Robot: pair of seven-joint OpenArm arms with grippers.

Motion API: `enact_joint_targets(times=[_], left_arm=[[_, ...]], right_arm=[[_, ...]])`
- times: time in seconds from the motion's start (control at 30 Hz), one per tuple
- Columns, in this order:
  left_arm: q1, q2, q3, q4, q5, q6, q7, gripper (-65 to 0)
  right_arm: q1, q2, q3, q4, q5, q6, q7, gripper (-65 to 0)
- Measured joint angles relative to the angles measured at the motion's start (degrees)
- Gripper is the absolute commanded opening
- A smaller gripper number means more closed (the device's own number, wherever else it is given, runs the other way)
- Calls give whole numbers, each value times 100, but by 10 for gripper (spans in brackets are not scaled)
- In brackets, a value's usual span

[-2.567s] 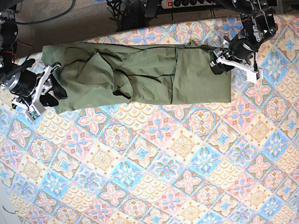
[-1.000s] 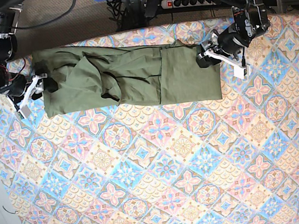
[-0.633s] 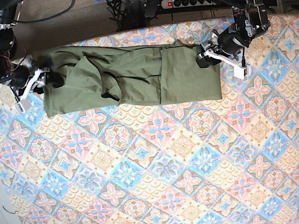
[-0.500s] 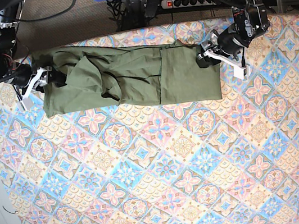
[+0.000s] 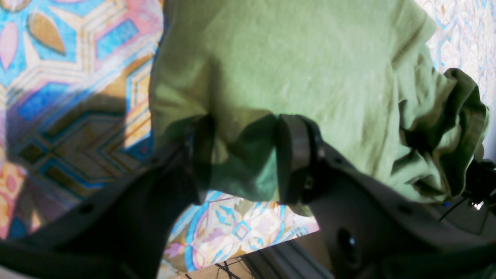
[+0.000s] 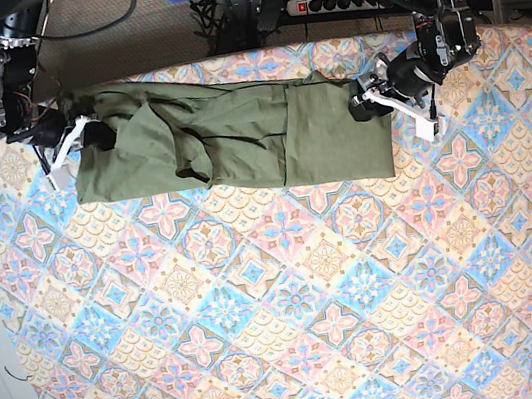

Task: Layout the t-shirt on the table in an organized manner, then fold the t-shirt properly
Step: 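Grasp the strip's other end with the right gripper and lift it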

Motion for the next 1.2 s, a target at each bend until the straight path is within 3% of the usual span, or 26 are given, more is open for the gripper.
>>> enact_joint_targets(times=[0.13,0.27,0.37,0.53,0.7,0.97,1.2], left_arm=[[-66,146,17,0,26,-2,31,-400],[-221,433,57,0,-4,0,42,-399],[-363,509,354,-9,22,2,66,-399],[-592,935,634,-13,-26,-20,63,-399],[-599,1016,675,-210,28,0,44,-399],[-599,1045,658,-249,17,0,63,-399],[-439,820,645,306,-46,-11,66,-400]], right_arm=[[352,-9,15,-33,-120,28,-328,-649],[876,48,-2,-83,-382,-17,-162,-650],[1084,144,22,-146,-1082,-20,-203,-650],[1541,74,216,-302,-1904,-15,-227,-650],[1958,201,424,-415,-2656,-17,-221,-650],[1939,319,365,61,-2712,-22,-348,-650],[1327,317,-793,2083,-2586,-4,-205,-650]])
